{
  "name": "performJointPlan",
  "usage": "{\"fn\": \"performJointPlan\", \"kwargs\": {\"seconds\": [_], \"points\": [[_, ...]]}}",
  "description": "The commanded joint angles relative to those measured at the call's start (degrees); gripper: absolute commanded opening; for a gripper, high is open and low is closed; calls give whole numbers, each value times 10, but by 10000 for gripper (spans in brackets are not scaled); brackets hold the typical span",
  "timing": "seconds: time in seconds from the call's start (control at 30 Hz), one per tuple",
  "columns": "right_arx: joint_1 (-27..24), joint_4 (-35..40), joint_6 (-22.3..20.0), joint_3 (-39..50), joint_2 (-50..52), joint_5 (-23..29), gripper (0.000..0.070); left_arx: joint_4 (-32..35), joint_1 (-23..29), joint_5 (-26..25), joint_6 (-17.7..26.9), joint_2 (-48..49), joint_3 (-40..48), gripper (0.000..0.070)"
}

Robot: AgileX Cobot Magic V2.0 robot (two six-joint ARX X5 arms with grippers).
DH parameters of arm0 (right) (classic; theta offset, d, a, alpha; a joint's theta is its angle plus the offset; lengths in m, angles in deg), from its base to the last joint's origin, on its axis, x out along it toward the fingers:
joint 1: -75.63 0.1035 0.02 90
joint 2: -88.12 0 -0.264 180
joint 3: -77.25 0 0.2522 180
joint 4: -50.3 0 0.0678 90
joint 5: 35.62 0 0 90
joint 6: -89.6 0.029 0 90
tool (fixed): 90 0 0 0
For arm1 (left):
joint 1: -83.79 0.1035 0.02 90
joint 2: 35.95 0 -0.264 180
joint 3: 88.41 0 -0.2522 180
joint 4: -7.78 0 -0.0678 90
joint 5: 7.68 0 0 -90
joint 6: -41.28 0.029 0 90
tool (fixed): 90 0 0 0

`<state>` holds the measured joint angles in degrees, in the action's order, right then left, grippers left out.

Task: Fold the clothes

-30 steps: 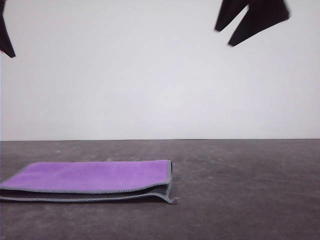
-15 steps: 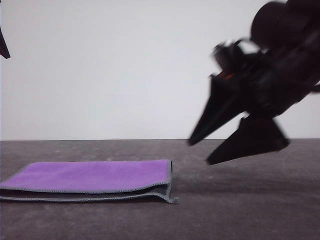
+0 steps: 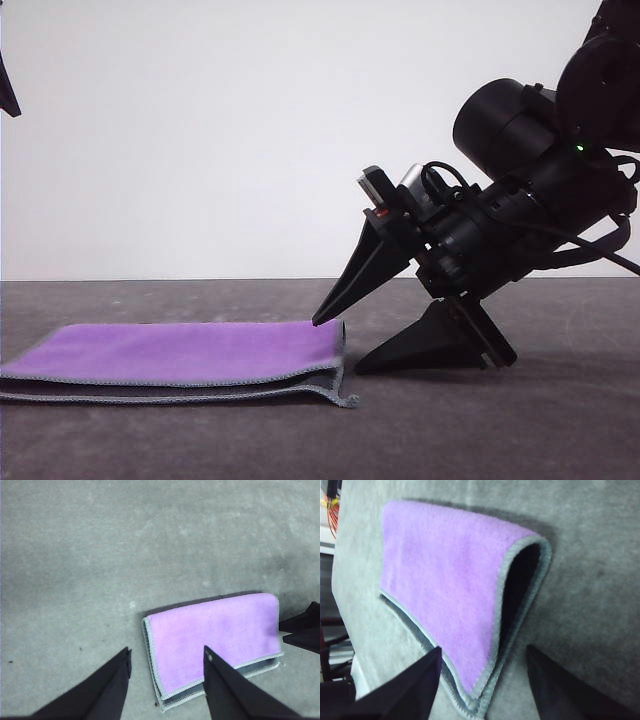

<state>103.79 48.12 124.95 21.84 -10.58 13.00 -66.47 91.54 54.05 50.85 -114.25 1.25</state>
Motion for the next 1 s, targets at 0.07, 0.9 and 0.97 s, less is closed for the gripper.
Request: {"fn": "performJointPlan", "kwargs": {"seconds": [0.07,0.9,0.97], "points": [[13,12,25,-11,-16,4,350,3,1,-3,-2,-7,-10,280],[69,94,53,-60,-37,-5,0,3,1,-17,-7,-7,-10,280],[81,92,55,-83,-43,-6,0,3,1,-17,-8,-7,-10,280]]}}
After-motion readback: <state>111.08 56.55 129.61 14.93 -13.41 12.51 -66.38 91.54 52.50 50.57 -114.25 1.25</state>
